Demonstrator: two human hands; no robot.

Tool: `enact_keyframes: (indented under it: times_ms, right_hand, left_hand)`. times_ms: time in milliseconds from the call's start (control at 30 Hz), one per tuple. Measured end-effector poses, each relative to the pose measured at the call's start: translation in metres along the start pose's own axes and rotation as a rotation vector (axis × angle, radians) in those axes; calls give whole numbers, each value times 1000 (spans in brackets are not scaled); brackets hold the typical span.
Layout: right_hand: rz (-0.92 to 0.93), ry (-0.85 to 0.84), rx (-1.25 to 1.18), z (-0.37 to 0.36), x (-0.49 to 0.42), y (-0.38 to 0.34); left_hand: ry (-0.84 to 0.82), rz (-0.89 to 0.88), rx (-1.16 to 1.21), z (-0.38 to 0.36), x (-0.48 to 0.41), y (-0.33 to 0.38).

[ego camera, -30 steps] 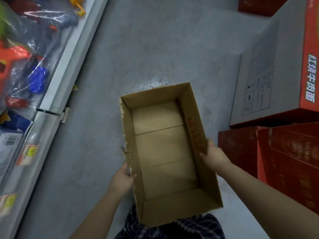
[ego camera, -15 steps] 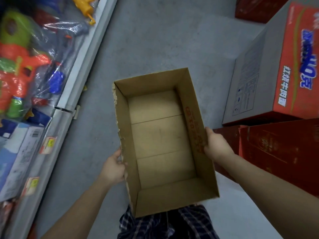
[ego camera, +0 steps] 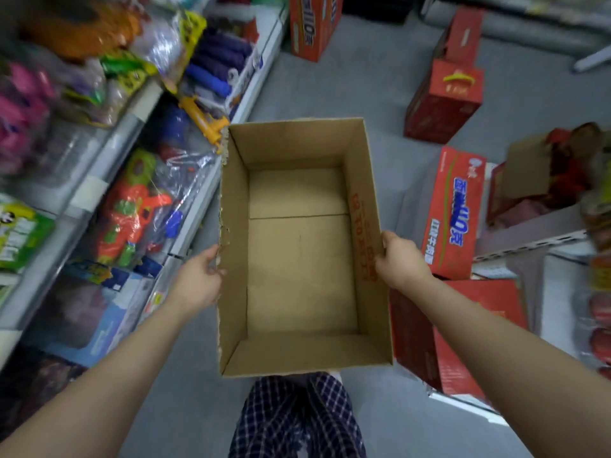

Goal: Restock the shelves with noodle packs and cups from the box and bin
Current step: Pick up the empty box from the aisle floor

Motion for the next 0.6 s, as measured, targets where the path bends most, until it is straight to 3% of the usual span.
enact_keyframes:
  times_ms: [167, 367, 600]
  right_hand:
    - [72, 78, -99, 92, 51, -35]
    - [80, 279, -223, 167, 122, -57]
    - [8, 497, -397, 207, 190, -82]
  left_hand:
    - [140, -221, -150, 74, 48, 80]
    - [204, -389, -124, 130, 84, 144]
    - [135, -629, -156, 184, 90, 208]
Point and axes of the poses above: each hand's wrist, its own x-axis away from the middle knuckle, its own z-axis out of the back of the hand, y = z × x, the point moved 7 cm from there along -x, towards the middle knuckle, and after that the axes turned 6 degrees about -x, right-handed, at the moved point
